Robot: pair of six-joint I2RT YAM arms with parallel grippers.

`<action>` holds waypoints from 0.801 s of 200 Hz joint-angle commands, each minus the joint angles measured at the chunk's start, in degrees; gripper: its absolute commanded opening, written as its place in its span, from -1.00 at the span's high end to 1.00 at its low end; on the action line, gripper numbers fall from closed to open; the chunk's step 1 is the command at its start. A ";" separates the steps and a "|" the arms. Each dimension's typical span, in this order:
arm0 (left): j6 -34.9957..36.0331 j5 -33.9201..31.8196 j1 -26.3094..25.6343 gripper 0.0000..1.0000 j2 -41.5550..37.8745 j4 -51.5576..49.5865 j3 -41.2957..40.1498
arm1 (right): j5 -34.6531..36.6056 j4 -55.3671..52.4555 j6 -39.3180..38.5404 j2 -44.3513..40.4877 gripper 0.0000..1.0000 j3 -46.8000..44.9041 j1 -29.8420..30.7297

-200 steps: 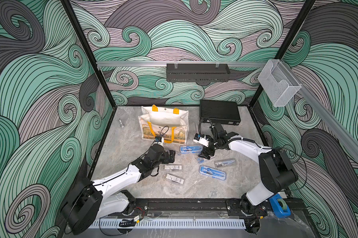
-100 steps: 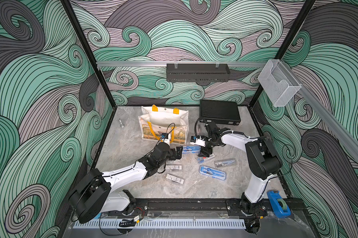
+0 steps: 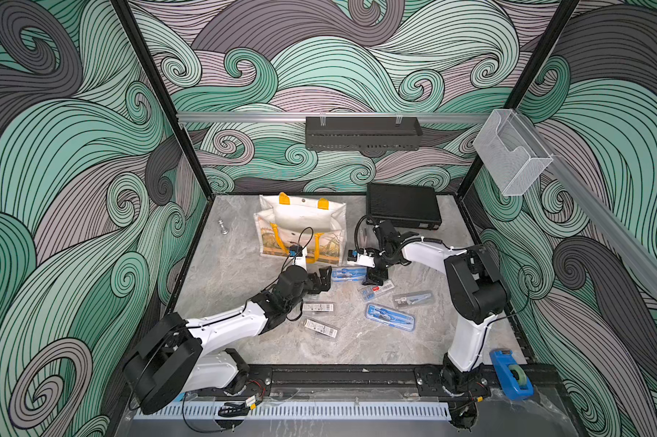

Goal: Put the compass set into the canvas bag
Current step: Pick up the compass set at the center of the board.

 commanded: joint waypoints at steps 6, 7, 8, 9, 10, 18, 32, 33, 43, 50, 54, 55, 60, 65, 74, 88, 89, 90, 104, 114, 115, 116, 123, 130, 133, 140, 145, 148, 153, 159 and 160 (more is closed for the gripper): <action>-0.47 -1.13 -0.46 -0.97 -0.09 4.55 -0.71 | -0.19 -0.18 -3.49 1.05 -0.62 1.20 -0.15; -0.29 -0.97 -0.46 -0.97 -0.02 4.71 -0.72 | -0.15 -0.17 -3.54 1.06 -0.62 1.21 -0.12; -0.11 -0.76 -0.46 -0.97 0.02 4.83 -0.77 | -0.13 -0.21 -3.57 1.07 -0.62 1.21 -0.11; 0.06 -0.65 -0.46 -0.97 0.04 4.93 -0.79 | -0.12 -0.19 -3.63 1.07 -0.62 1.21 -0.11; 0.20 -0.51 -0.46 -0.97 0.01 4.98 -0.80 | -0.07 -0.18 -3.66 1.11 -0.61 1.25 -0.15; 1.09 0.38 -0.46 -0.97 0.15 5.12 -0.73 | -0.07 -0.22 -3.85 1.29 -0.62 1.36 -0.10; 1.21 0.74 -0.46 -0.97 0.15 4.67 -0.57 | 0.13 -0.53 -4.17 1.72 -0.61 1.64 -0.10; 1.16 0.80 -0.46 -0.97 0.15 4.59 -0.56 | 0.10 -0.57 -4.20 1.75 -0.61 1.64 -0.10; 1.14 0.88 -0.46 -0.97 -0.02 3.74 -0.26 | 0.17 -0.69 -4.26 1.99 -0.60 1.69 -0.10; 0.68 0.37 -0.46 -0.97 -0.05 3.33 -0.05 | 0.20 -0.62 -4.31 2.12 -0.60 1.65 -0.10; 0.39 0.05 -0.46 -0.97 -0.09 3.15 -0.02 | 0.32 -0.61 -4.28 2.19 -0.59 1.65 -0.06; 0.36 -0.03 -0.46 -0.97 -0.10 3.13 -0.02 | 0.33 -0.65 -4.28 2.20 -0.59 1.65 -0.04; 0.12 -0.30 -0.46 -0.97 -0.11 3.00 -0.02 | 0.56 -0.54 -4.22 2.30 -0.58 1.65 -0.01; 0.11 -0.41 -0.46 -0.97 -0.14 3.22 -0.15 | 0.85 -0.35 -4.15 2.45 -0.57 1.65 0.07; 0.25 -0.49 -0.46 -0.97 -0.20 3.36 -0.35 | 1.25 -0.27 -4.17 2.64 -0.57 1.56 0.22; 0.33 -1.01 -0.46 -0.97 -0.34 3.95 -0.72 | 2.12 0.15 -4.28 2.96 -0.55 1.38 0.51; 0.33 -1.04 -0.46 -0.97 -0.32 4.01 -0.77 | 2.19 0.21 -4.29 2.98 -0.54 1.38 0.51; 0.37 -1.10 -0.46 -0.97 -0.30 4.04 -0.79 | 2.23 0.20 -4.34 2.99 -0.54 1.38 0.51; 0.42 -1.46 -0.46 -0.97 -0.55 4.84 -1.31 | 2.40 0.52 -4.34 3.18 -0.52 1.30 0.59; 0.42 -1.58 -0.46 -0.96 -0.77 5.74 -1.75 | 2.53 0.81 -4.30 3.18 -0.50 1.13 0.64; 0.42 -1.59 -0.46 -0.96 -0.80 5.82 -1.81 | 2.53 0.85 -4.30 3.18 -0.50 1.13 0.66; 0.42 -1.60 -0.46 -0.96 -0.76 5.91 -1.84 | 2.53 0.87 -4.31 3.23 -0.50 1.17 0.68; 0.37 -1.69 -0.46 -0.95 -0.82 6.46 -2.11 | 2.44 1.02 -4.31 3.18 -0.48 1.04 0.69; 0.33 -1.84 -0.46 -0.95 -0.82 6.98 -2.36 | 2.57 1.11 -4.26 3.26 -0.46 1.03 0.69; 0.25 -1.93 -0.46 -0.95 -0.83 7.19 -2.44 | 2.61 1.19 -4.26 3.27 -0.45 1.03 0.67; 0.08 -2.11 -0.46 -0.95 -0.95 7.53 -2.64 | 2.68 1.23 -4.22 3.27 -0.43 1.03 0.69; -0.02 -2.13 -0.46 -0.94 -0.96 7.80 -2.87 | 2.70 1.15 -4.29 3.27 -0.40 1.03 0.68; -0.09 -2.13 -0.46 -0.95 -0.99 7.91 -2.96 | 2.70 1.23 -4.28 3.27 -0.39 1.06 0.63; -0.20 -2.11 -0.46 -0.95 -1.00 8.34 -3.16 | 2.69 1.26 -4.19 3.35 -0.36 1.02 0.69; -0.33 -2.12 -0.46 -0.95 -1.08 8.79 -3.42 | 2.71 1.29 -4.13 3.36 -0.34 1.03 0.68; -0.35 -2.13 -0.46 -0.94 -1.08 8.84 -3.48 | 2.71 1.26 -4.13 3.40 -0.34 1.08 0.69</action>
